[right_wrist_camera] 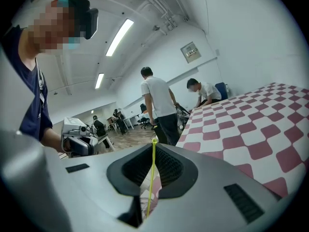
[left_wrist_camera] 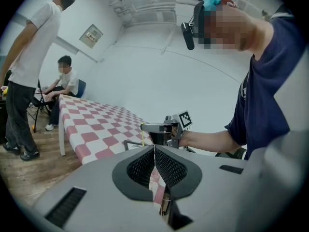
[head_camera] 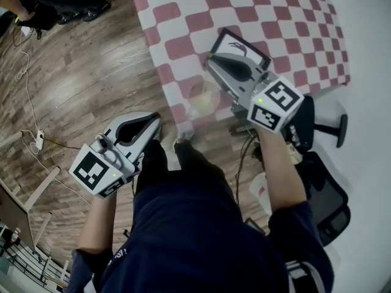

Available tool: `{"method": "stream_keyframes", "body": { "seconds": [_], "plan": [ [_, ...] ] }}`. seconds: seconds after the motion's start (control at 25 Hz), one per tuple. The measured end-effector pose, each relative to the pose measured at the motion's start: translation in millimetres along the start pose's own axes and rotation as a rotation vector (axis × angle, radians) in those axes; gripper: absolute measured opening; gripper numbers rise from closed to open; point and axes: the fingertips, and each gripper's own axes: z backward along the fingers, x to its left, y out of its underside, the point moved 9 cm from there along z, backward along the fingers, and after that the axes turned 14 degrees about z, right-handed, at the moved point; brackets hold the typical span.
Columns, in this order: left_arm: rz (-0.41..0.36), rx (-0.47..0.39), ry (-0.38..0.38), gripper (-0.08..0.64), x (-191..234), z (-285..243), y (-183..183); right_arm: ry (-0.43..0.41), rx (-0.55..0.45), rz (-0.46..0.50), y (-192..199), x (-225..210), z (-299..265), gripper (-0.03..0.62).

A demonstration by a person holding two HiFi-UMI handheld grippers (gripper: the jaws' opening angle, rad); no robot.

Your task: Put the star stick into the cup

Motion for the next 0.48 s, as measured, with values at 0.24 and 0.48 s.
{"method": "stream_keyframes", "body": {
  "seconds": [0.24,0.48],
  "plan": [
    [0.010,-0.008,-0.028,0.034,9.7,5.1,2.3,0.025,-0.004,-0.053,11.6,-18.5,-14.0,0.028],
    [0.022,-0.017,-0.052,0.034,14.1,8.3,4.1,0.029,0.000,-0.091,17.4,-29.1,-22.9,0.029]
  ]
}}
